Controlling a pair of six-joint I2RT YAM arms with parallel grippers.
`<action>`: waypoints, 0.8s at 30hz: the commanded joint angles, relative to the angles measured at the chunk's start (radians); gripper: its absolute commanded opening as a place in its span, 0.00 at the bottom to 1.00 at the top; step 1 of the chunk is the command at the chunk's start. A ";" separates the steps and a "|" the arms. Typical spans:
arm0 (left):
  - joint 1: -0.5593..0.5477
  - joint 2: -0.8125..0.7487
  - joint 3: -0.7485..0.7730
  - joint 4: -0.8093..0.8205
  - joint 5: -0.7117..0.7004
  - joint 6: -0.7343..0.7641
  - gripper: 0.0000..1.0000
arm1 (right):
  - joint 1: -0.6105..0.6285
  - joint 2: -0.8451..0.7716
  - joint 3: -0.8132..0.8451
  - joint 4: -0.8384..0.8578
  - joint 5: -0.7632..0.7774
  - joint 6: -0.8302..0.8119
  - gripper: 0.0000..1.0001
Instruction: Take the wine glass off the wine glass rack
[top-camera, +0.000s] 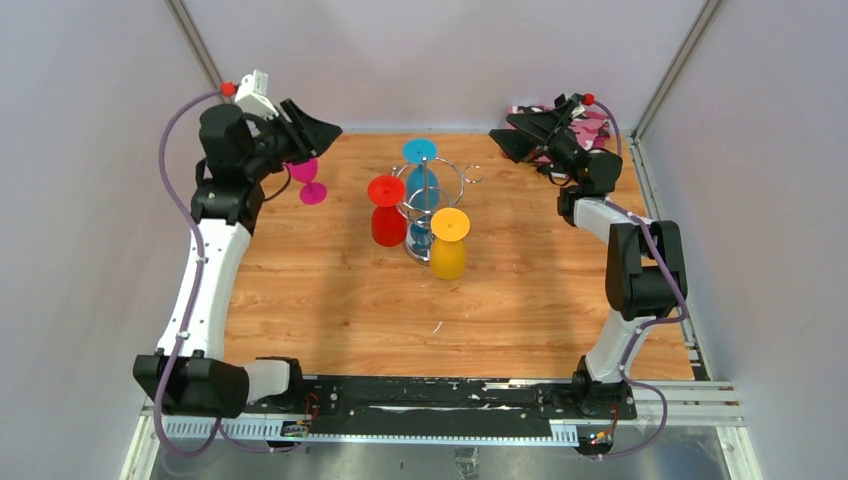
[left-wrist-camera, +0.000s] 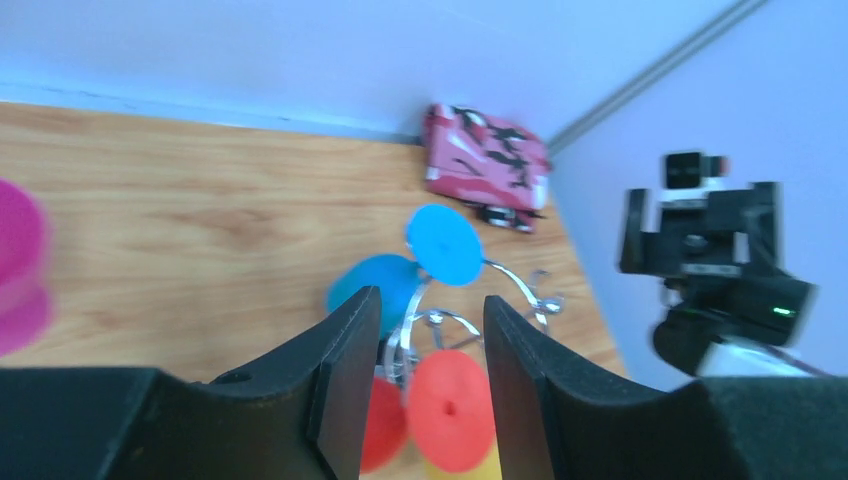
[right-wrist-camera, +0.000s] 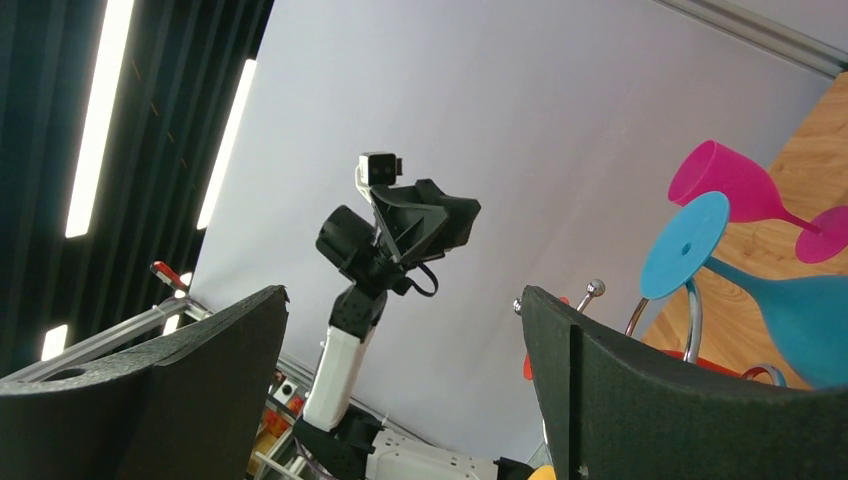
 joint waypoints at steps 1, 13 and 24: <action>-0.029 -0.064 -0.227 0.384 0.151 -0.317 0.47 | 0.011 -0.028 0.004 0.058 -0.024 0.006 0.92; -0.075 -0.154 -0.430 0.276 0.052 -0.276 0.48 | 0.011 -0.153 -0.079 -0.054 -0.085 -0.092 0.92; -0.081 -0.153 -0.423 0.256 0.034 -0.245 0.51 | 0.014 -0.313 -0.039 -0.896 -0.047 -0.744 0.90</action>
